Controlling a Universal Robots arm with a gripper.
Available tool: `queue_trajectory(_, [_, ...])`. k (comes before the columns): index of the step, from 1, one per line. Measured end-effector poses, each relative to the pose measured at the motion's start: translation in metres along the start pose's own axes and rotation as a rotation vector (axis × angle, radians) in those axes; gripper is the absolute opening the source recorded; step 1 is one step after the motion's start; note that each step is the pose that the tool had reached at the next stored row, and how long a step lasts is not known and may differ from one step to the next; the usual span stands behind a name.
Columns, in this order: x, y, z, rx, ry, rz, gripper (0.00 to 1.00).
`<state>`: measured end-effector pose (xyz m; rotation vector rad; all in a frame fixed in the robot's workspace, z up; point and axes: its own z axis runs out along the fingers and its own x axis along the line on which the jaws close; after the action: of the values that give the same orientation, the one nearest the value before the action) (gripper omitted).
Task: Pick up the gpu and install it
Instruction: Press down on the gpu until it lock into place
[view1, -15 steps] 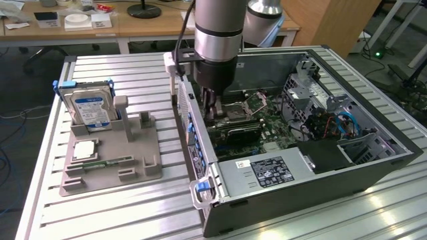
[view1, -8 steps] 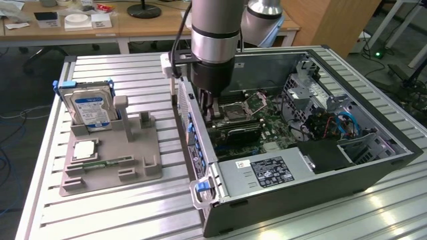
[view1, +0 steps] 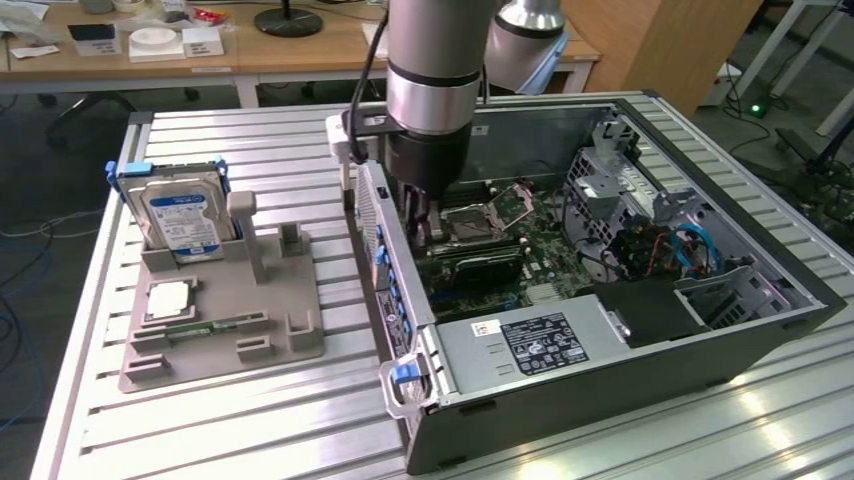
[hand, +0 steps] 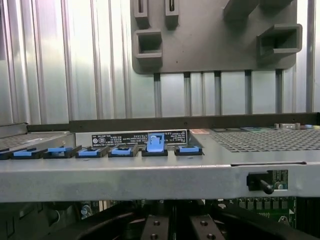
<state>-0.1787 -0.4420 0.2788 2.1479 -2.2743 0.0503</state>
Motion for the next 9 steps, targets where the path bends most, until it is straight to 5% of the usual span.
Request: queue_trajectory(9, [-0.0007, -0.0058, 0.0051, 0.0, -0.0001, 0.0, 0.11])
